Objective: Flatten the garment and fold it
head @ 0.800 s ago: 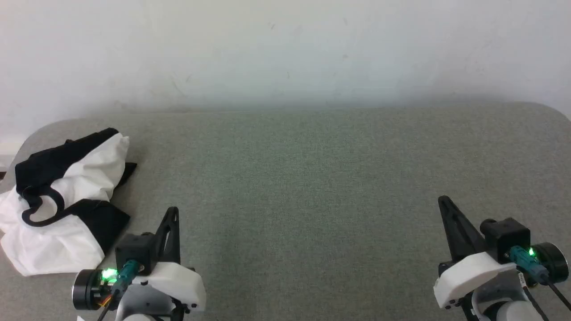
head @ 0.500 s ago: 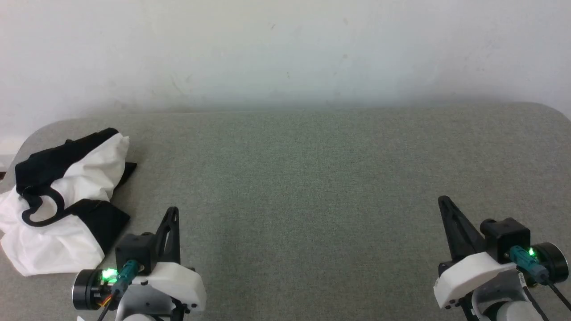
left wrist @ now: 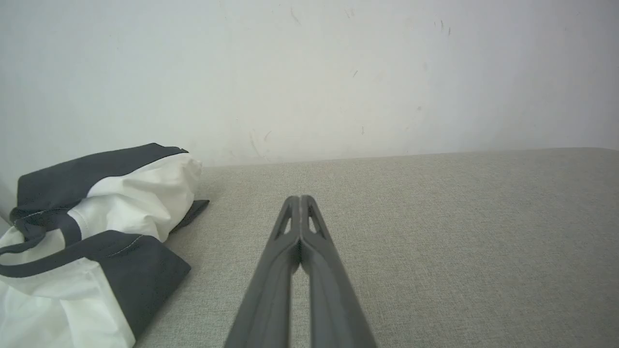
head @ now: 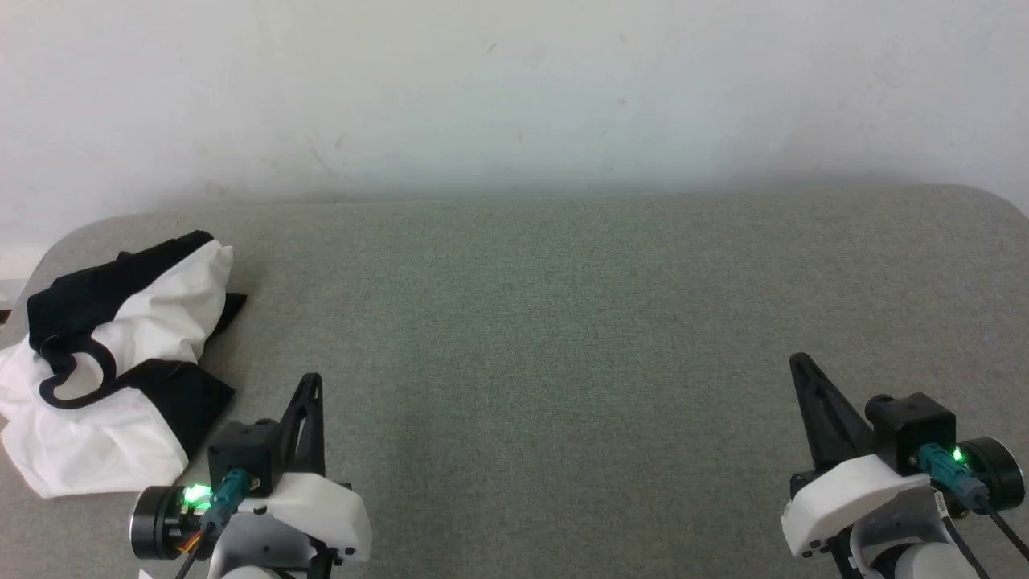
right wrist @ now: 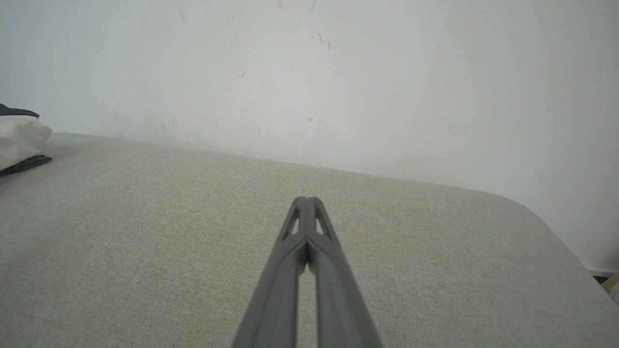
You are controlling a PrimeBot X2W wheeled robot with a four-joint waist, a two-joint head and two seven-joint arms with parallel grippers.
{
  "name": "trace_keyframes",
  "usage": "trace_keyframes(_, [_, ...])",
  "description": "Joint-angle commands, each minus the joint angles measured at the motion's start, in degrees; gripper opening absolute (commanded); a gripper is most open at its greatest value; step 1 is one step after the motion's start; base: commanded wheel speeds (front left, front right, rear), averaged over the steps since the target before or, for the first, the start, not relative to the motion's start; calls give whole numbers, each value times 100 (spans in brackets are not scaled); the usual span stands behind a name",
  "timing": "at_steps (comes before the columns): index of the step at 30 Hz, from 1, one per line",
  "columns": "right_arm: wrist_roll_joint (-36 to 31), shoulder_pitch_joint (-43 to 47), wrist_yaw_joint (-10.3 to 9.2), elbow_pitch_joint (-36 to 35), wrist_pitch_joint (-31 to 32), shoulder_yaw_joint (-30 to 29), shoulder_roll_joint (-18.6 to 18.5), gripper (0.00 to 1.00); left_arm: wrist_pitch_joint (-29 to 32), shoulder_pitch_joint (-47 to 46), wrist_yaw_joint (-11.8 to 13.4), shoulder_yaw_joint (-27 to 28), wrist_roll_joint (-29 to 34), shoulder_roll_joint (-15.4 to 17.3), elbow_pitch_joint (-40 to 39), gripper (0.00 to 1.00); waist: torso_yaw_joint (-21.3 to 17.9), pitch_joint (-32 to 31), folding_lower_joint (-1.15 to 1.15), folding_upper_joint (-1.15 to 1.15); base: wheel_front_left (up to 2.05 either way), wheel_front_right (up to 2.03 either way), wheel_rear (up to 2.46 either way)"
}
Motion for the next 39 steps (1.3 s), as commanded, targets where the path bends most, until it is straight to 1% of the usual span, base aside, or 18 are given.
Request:
trace_keyframes(1, [-43,-59,-12,-36,4,-14,21,0,1,-69,-47,26,38,-14,-27,0,0,0,0,0,0,0,0])
trace_keyframes(14, [-43,-59,-12,-36,4,-14,21,0,1,-69,-47,26,38,-14,-27,0,0,0,0,0,0,0,0])
trace_keyframes(15, [0,-1,0,0,-1,0,0,100,-1,0,0,0,0,0,0,100,0,0,0,0,0,0,0])
trace_keyframes(16, [0,-1,0,0,-1,0,0,100,-1,0,0,0,0,0,0,100,0,0,0,0,0,0,0])
trace_keyframes(17, [2,0,0,5,-2,1,-1,0,-2,1,2,-4,-2,1,2,0,0,0,0,0,0,0,0])
trace_keyframes(19, [4,1,0,10,-3,2,-3,0,-3,3,5,-8,-2,1,7,0,0,1,0,0,0,0,0])
trace_keyframes(20, [4,1,0,10,-4,2,-3,100,-4,3,6,-9,-2,1,9,100,0,1,0,0,0,0,0])
trace_keyframes(39, [130,-41,-2,105,-231,4,0,100,-231,26,77,-98,-85,-1,45,100,3,24,0,0,0,0,0])
